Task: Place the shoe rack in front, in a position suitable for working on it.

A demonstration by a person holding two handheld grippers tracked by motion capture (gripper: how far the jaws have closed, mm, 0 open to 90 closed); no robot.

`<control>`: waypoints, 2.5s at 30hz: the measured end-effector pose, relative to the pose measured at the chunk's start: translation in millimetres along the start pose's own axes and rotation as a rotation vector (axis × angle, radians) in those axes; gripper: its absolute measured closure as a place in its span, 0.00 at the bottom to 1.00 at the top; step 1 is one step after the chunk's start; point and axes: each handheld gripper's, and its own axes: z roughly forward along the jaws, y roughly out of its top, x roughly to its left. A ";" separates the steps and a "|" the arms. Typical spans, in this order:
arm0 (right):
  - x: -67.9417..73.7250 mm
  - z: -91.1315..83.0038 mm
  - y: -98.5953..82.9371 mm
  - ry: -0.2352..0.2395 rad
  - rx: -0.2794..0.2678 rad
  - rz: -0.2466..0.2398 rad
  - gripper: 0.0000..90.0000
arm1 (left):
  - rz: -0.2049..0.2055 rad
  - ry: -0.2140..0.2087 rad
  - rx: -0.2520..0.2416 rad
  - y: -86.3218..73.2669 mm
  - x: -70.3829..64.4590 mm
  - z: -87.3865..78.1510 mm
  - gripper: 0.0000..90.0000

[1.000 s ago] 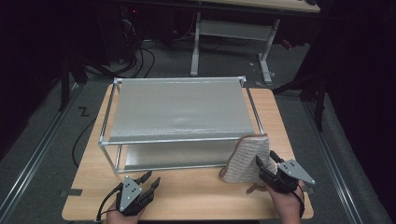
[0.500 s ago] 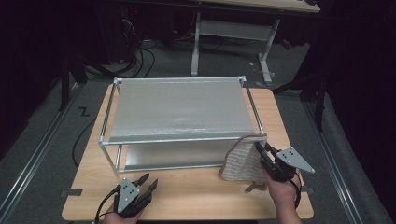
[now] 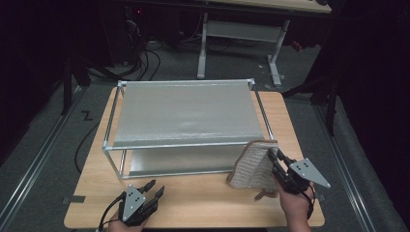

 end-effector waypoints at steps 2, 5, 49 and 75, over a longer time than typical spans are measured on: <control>-2.1 -8.4 1.6 -0.007 -0.017 0.008 0.82 | -0.001 -0.003 -0.001 -0.1 0.4 0.9 0.67; -4.8 -12.1 -1.9 -0.004 0.007 0.008 0.83 | 0.001 -0.010 0.004 0.3 -0.8 2.9 0.67; -6.4 36.2 -34.0 0.053 0.238 0.019 0.81 | -0.007 -0.002 -0.021 2.6 0.4 -4.4 0.66; -9.5 66.1 -63.6 0.081 0.456 0.023 0.82 | -0.010 -0.011 -0.031 3.4 -0.7 -5.5 0.66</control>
